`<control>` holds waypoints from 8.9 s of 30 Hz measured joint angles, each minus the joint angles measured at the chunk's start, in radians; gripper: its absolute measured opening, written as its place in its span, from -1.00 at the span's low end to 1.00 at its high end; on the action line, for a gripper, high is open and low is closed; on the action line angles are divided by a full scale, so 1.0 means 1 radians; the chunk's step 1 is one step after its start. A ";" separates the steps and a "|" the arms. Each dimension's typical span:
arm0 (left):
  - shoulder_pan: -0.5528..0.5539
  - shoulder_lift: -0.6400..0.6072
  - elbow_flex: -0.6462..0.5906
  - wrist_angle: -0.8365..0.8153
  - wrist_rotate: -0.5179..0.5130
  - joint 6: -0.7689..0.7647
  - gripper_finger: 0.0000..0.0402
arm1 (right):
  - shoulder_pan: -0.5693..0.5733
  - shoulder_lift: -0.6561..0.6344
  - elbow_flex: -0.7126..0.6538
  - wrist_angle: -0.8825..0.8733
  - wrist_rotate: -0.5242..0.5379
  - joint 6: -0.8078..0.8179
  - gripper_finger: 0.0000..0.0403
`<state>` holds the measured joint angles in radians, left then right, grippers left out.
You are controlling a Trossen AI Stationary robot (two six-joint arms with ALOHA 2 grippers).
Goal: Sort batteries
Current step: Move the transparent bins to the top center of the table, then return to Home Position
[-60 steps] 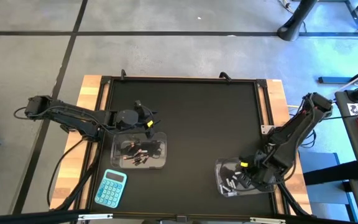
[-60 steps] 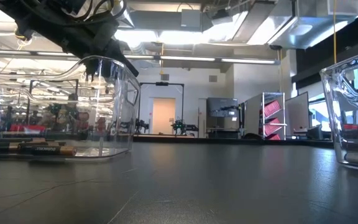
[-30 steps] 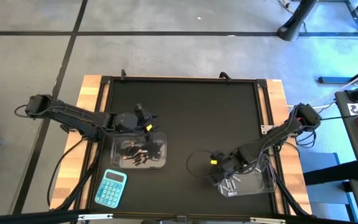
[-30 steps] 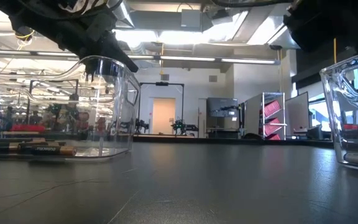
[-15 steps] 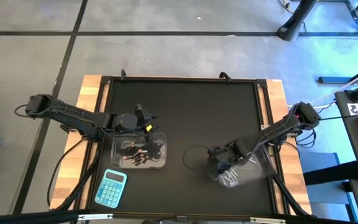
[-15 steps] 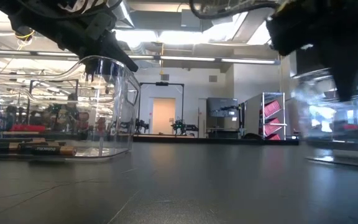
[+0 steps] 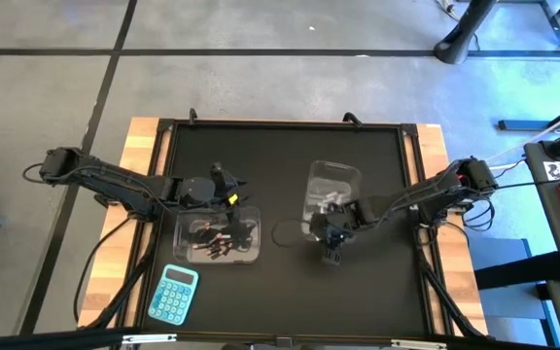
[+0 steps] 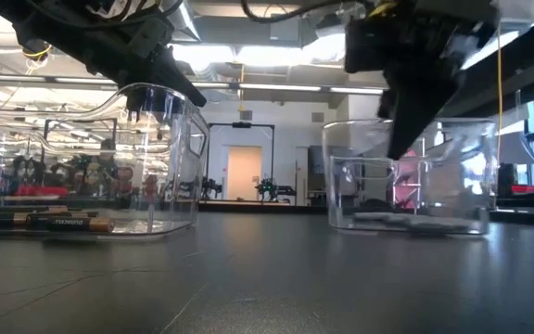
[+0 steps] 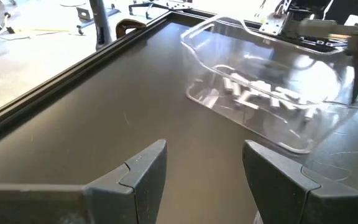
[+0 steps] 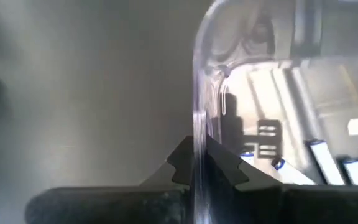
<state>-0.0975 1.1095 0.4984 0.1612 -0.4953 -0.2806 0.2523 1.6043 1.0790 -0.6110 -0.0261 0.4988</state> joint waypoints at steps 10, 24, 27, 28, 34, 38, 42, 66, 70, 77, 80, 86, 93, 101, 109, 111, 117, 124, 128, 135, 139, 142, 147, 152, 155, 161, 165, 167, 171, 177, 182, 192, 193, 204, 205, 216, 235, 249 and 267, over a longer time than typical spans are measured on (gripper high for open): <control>0.001 0.000 0.000 0.000 -0.016 0.000 -0.01 | -0.202 -0.003 0.002 -0.046 -0.009 -0.526 -0.87; 0.014 0.000 0.000 0.000 -0.033 0.012 -0.01 | -0.508 -0.002 0.002 -0.018 -0.034 -0.771 -0.89; 0.029 0.000 0.000 0.000 -0.034 0.011 -0.01 | -0.542 -0.002 0.001 -0.009 -0.034 -0.817 -0.94; 0.034 0.000 0.000 0.000 -0.035 0.008 -0.01 | -0.550 -0.001 0.001 -0.003 -0.035 -0.837 -0.95; 0.048 0.000 0.000 0.000 -0.035 0.001 -0.01 | -0.585 -0.001 0.000 0.034 -0.038 -0.923 -0.96; 0.048 0.000 0.000 0.000 -0.035 -0.002 -0.01 | -0.601 -0.001 0.000 0.034 -0.049 -0.931 -0.90; 0.048 0.000 0.000 -0.001 -0.034 -0.005 -0.01 | -0.598 -0.001 0.000 0.066 -0.029 -0.932 -0.79; 0.045 -0.001 0.000 -0.031 -0.033 -0.030 -0.01 | -0.586 -0.009 0.118 0.072 0.041 -0.922 -0.01; 0.045 -0.001 0.000 -0.043 -0.033 -0.047 -0.01 | -0.565 -0.009 0.125 0.056 0.037 -0.918 -0.01; 0.045 -0.001 0.000 -0.049 -0.033 -0.053 -0.01 | -0.550 -0.005 0.126 0.056 0.065 -0.895 -0.01; 0.045 -0.002 0.001 -0.061 -0.033 -0.053 -0.01 | -0.533 -0.024 0.125 0.056 0.130 -0.887 -0.01; 0.001 -0.056 0.161 -0.385 -0.033 -0.020 -0.01 | -0.455 -0.111 0.125 0.128 0.060 -0.847 -0.01; -0.152 0.013 0.526 -0.994 -0.033 -0.162 -0.06 | -0.295 -0.039 0.051 0.400 -0.198 -0.931 -0.01; -0.335 0.181 0.754 -1.647 0.219 -0.921 -0.20 | -0.189 0.082 0.049 0.607 -0.121 -1.030 -0.01; -0.606 0.165 0.660 -1.617 0.414 -1.655 -0.09 | -0.188 0.084 0.050 0.558 -0.086 -1.049 -0.01; -0.642 0.159 0.616 -1.603 0.409 -1.786 -0.02 | -0.188 0.084 0.050 0.529 -0.086 -1.054 -0.01; -0.647 0.148 0.477 -1.511 0.408 -1.871 0.03 | -0.187 0.084 0.050 0.423 -0.087 -1.031 -0.01; -0.554 0.143 0.373 -1.456 0.402 -1.741 -0.38 | -0.187 0.084 0.050 0.377 -0.087 -1.000 -0.01; -0.475 0.142 0.356 -1.463 0.383 -1.616 -0.66 | -0.187 0.084 0.050 0.367 -0.087 -0.988 -0.01; -0.272 0.142 0.355 -1.448 0.286 -1.303 -0.97 | -0.187 0.081 0.050 0.297 -0.066 -0.962 -0.01; -0.119 0.142 0.354 -1.414 0.239 -1.043 -0.96 | -0.187 0.077 0.050 0.215 -0.026 -0.928 -0.01; 0.002 0.142 0.354 -1.331 0.183 -0.827 -0.98 | -0.187 0.074 0.050 0.160 -0.008 -0.895 -0.01; 0.201 0.142 0.354 -1.088 0.144 -0.418 -0.98 | -0.187 0.068 0.050 0.070 -0.008 -0.842 -0.01; 0.350 0.153 0.355 -0.835 0.142 -0.012 -0.98 | -0.186 0.068 0.050 -0.008 -0.009 -0.786 -0.01; 0.417 0.172 0.355 -0.729 0.141 0.200 -0.98 | -0.186 0.064 0.050 -0.055 -0.010 -0.742 -0.01; 0.511 0.250 0.356 -0.560 0.144 0.497 -0.97 | -0.175 0.049 0.050 -0.096 -0.015 -0.679 -0.01; 0.542 0.322 0.356 -0.455 0.170 0.628 -0.96 | -0.147 0.048 0.050 -0.085 -0.016 -0.637 -0.01; 0.550 0.359 0.365 -0.425 0.179 0.671 -0.96 | -0.135 0.048 0.050 -0.063 -0.011 -0.616 -0.01; 0.551 0.418 0.404 -0.401 0.182 0.765 -0.93 | -0.112 0.048 0.050 0.025 0.013 -0.604 -0.01; 0.551 0.442 0.436 -0.402 0.179 0.832 -0.62 | -0.101 0.053 0.050 0.200 0.008 -0.652 -0.01; 0.547 0.390 0.461 -0.421 0.179 0.827 -0.27 | -0.101 0.053 0.050 0.347 0.006 -0.711 -0.01; 0.468 0.083 0.466 -0.580 0.086 0.535 -0.14 | -0.145 0.114 0.098 0.567 -0.021 -0.821 -0.01; 0.454 0.045 0.448 -0.607 0.085 0.482 -0.16 | -0.155 0.136 0.116 0.542 -0.032 -0.823 -0.01; 0.183 -0.273 0.126 -0.632 0.042 -0.017 -0.31 | -0.188 0.359 0.374 0.277 -0.046 -0.864 -0.33; 0.157 -0.281 0.097 -0.630 0.021 -0.057 -0.31 | -0.188 0.375 0.390 0.270 -0.045 -0.853 -0.42; -0.016 -0.296 -0.031 -0.645 -0.104 -0.344 -0.31 | -0.214 0.446 0.490 0.238 0.012 -0.768 -0.94; -0.048 -0.296 -0.132 -0.582 -0.189 -0.427 -0.31 | -0.436 0.446 0.514 0.256 0.085 -0.738 -0.99; -0.048 -0.295 -0.213 -0.456 -0.189 -0.450 -0.31 | -0.456 0.444 0.514 0.155 0.112 -0.786 -0.99; -0.048 -0.296 -0.213 -0.456 -0.189 -0.453 -0.31 | -0.455 0.310 0.514 0.093 0.080 -0.796 -0.12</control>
<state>-0.1455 0.8139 0.2852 -0.2948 -0.6842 -0.7338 -0.2027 1.9146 1.5929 -0.5179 0.0543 -0.2971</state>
